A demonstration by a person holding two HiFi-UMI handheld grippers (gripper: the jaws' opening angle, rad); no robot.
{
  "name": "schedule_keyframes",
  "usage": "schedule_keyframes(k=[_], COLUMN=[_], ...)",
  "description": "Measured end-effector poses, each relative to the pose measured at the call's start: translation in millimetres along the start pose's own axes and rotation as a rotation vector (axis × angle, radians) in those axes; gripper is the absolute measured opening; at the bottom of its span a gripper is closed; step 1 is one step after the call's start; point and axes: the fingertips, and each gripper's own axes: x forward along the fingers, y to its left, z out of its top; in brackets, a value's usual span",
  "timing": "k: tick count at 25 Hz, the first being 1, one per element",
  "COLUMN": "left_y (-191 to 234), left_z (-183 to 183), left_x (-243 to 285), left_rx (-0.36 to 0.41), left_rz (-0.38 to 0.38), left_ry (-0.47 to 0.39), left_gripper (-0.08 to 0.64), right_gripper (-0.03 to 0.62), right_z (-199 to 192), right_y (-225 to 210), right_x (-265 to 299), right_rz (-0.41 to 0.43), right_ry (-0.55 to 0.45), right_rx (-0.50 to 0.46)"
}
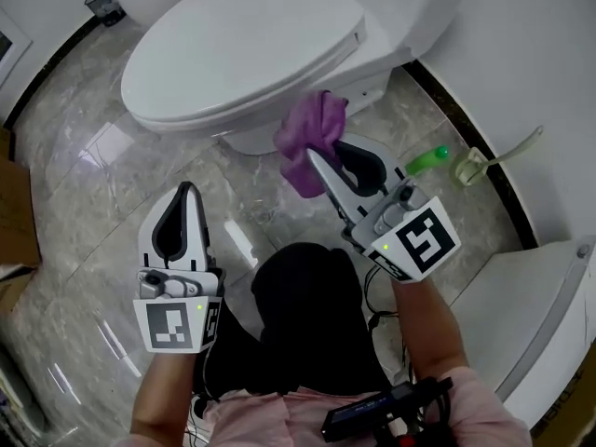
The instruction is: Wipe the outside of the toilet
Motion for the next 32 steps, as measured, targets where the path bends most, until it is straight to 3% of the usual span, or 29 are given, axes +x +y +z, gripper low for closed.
schedule_keyframes(k=[4, 9, 18, 32], left_y=[-19.1, -35.9, -44.0, -55.9], left_z=[16.3, 25.3, 32.5, 36.3], left_x=[28.8, 58.4, 114.6, 136.6], left_rx=[0.005, -0.012, -0.034, -0.007], left_rz=[-0.036, -0.054, -0.066, -0.085], left_ry=[-0.036, -0.049, -0.07, -0.084], left_gripper=[0.008, 0.008, 0.007, 0.007], right_gripper=[0.061, 0.061, 0.055, 0.055], right_z=[5.6, -9.6, -24.2, -23.9], right_y=[-46.8, -78.1, -109.7, -122.3], right_x=[-45.6, -68.7, -62.5, -61.3], right_rz=[-0.244, -0.408, -0.502, -0.509], right_ry=[0.017, 0.089, 0.125, 0.095], right_rx=[-0.006, -0.042, -0.036, -0.019])
